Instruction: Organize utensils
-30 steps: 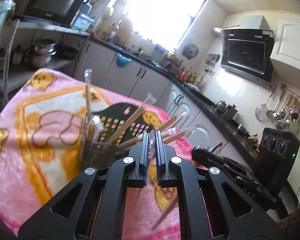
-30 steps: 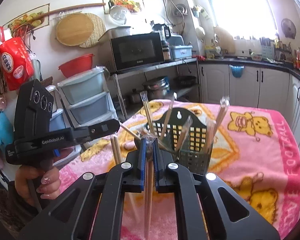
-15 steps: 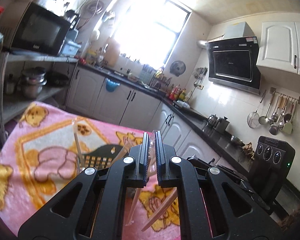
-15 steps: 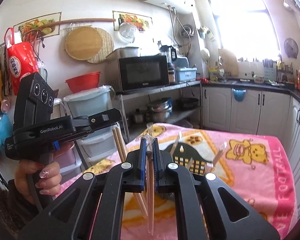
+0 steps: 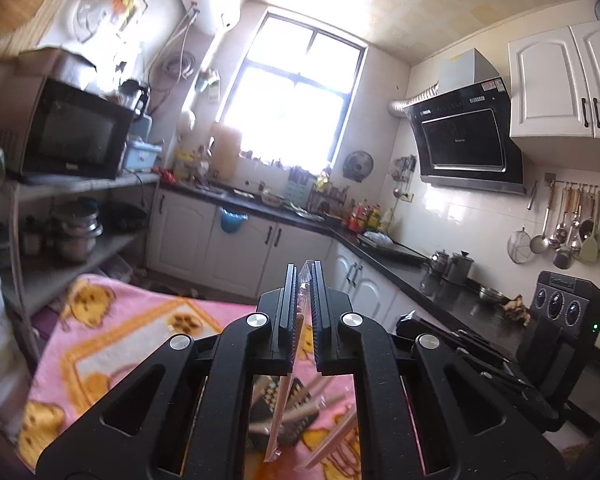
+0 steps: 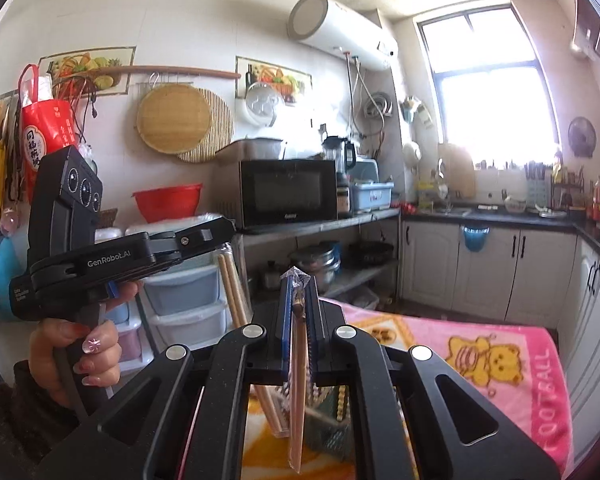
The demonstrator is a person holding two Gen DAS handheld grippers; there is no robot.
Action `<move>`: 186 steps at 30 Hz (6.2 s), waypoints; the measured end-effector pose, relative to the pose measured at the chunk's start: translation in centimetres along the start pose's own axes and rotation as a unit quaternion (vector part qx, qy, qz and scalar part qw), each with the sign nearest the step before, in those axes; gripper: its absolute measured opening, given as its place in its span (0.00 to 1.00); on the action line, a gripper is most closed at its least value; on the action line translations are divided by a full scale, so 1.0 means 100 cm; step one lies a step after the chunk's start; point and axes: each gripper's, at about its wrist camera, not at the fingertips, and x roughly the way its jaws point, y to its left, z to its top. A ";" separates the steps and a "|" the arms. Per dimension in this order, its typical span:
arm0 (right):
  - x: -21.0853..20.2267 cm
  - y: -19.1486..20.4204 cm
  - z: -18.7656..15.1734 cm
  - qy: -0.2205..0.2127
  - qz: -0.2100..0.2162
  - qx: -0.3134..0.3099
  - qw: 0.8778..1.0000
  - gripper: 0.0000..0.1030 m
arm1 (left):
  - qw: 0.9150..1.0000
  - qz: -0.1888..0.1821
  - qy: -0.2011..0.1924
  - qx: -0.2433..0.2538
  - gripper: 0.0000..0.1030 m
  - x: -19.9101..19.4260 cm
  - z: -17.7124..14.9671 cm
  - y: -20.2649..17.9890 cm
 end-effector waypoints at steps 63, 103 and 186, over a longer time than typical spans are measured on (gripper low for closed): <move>0.076 -0.062 -0.043 0.017 -0.098 0.038 0.994 0.07 | 0.993 0.082 0.088 -0.011 0.04 0.106 -0.070 0.055; 0.019 -0.041 -0.109 0.132 -0.087 0.079 0.984 0.61 | 0.981 0.081 0.170 -0.045 0.86 0.032 -0.134 0.037; -0.027 -0.017 -0.204 0.023 -0.183 0.015 0.983 0.94 | 0.985 0.153 0.076 0.019 0.90 0.006 -0.220 0.024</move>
